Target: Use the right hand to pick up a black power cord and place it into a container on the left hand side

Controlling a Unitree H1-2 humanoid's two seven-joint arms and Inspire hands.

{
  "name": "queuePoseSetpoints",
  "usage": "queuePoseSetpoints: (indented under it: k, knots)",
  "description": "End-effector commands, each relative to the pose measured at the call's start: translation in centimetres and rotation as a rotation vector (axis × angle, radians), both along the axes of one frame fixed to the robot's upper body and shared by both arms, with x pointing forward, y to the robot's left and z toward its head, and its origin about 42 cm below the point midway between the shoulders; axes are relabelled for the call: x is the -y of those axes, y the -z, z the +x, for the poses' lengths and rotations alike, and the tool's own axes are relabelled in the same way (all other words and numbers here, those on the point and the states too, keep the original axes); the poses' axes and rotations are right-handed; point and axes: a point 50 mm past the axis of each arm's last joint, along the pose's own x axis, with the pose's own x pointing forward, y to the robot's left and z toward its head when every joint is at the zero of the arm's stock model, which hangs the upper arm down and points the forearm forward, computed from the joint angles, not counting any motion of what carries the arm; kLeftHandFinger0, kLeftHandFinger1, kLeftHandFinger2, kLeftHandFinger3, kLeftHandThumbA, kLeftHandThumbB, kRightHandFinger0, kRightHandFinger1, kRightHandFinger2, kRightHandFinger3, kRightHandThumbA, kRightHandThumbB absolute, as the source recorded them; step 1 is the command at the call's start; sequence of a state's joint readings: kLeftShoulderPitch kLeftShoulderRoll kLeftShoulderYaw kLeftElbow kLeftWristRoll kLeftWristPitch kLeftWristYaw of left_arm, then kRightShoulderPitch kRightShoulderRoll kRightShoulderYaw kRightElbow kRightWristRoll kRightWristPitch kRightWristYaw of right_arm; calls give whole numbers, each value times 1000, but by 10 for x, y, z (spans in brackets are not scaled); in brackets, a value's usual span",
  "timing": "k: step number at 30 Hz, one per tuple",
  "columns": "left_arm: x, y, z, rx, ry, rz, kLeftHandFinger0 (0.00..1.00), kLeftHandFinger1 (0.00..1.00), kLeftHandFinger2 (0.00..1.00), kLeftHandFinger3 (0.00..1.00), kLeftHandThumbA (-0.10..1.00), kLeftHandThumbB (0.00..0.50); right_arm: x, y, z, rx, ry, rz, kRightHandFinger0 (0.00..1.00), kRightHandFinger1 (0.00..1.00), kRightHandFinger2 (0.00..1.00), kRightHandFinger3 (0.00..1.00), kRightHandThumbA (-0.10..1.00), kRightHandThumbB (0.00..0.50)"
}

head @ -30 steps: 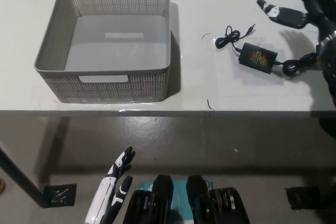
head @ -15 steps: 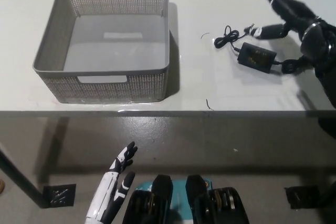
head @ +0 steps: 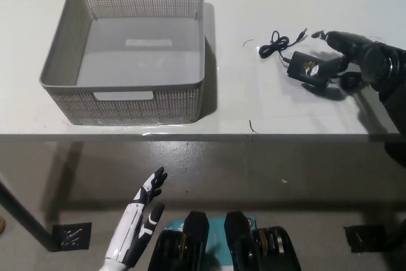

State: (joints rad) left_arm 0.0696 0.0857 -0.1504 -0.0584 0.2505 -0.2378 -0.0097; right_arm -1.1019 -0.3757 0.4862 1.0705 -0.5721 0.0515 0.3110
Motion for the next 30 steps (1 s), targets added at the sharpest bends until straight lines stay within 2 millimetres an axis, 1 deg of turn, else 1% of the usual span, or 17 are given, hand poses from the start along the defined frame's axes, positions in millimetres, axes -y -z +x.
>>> queuePoseSetpoints:
  k: [1,2,4,8,10,11,13,18,23,25,26,29,30]
  knots:
    - [0,-5,3,18,13,-5,1000,1000,1000,1000,1000,120,-9,-43,12,64,-45,-6,1000,1000,1000,1000,737,500]
    - [0,-5,3,18,15,-4,1000,1000,1000,1000,1000,118,-10,-41,12,64,-47,-16,1000,1000,1000,1000,748,500]
    - [0,-6,5,22,18,-2,1000,1000,1000,1000,1000,109,-11,-41,11,69,-51,-21,1000,1000,1000,1000,737,500]
    - [2,-7,8,19,23,1,1000,1000,1000,1000,1000,132,-9,-39,11,78,-54,-5,1000,1000,1000,1000,717,500]
    - [3,-9,10,22,32,2,1000,1000,1000,1000,1000,121,-7,-37,11,77,-48,-10,1000,1000,1000,1000,730,500]
    - [3,-10,11,23,33,1,1000,1000,1000,1000,1000,126,-7,-36,11,75,-47,-19,1000,1000,1000,1000,751,500]
    - [4,-11,11,26,31,3,1000,1000,1000,1000,1000,137,-7,-34,11,68,-44,-12,1000,1000,1000,1000,753,500]
    - [4,-11,12,31,34,5,1000,1000,1000,1000,1000,133,-8,-27,10,58,-50,-2,1000,1000,1000,1000,767,500]
    - [5,-11,14,39,34,-3,1000,1000,1000,1000,1000,130,-7,-22,9,55,-47,1,1000,1000,1000,1000,740,500]
    - [5,-11,15,47,41,-10,1000,1000,1000,1000,994,122,-4,-18,8,51,-48,-12,1000,1000,1000,1000,757,500]
    - [5,-12,14,48,43,-8,1000,1000,1000,1000,976,102,-1,-10,6,38,-43,-15,1000,1000,1000,1000,760,500]
    - [6,-13,13,45,46,3,1000,1000,1000,1000,964,107,4,5,2,6,-26,-8,1000,1000,1000,1000,748,500]
    - [6,-13,12,44,47,4,1000,1000,1000,1000,963,106,5,7,2,6,-24,-9,1000,1000,1000,1000,748,500]
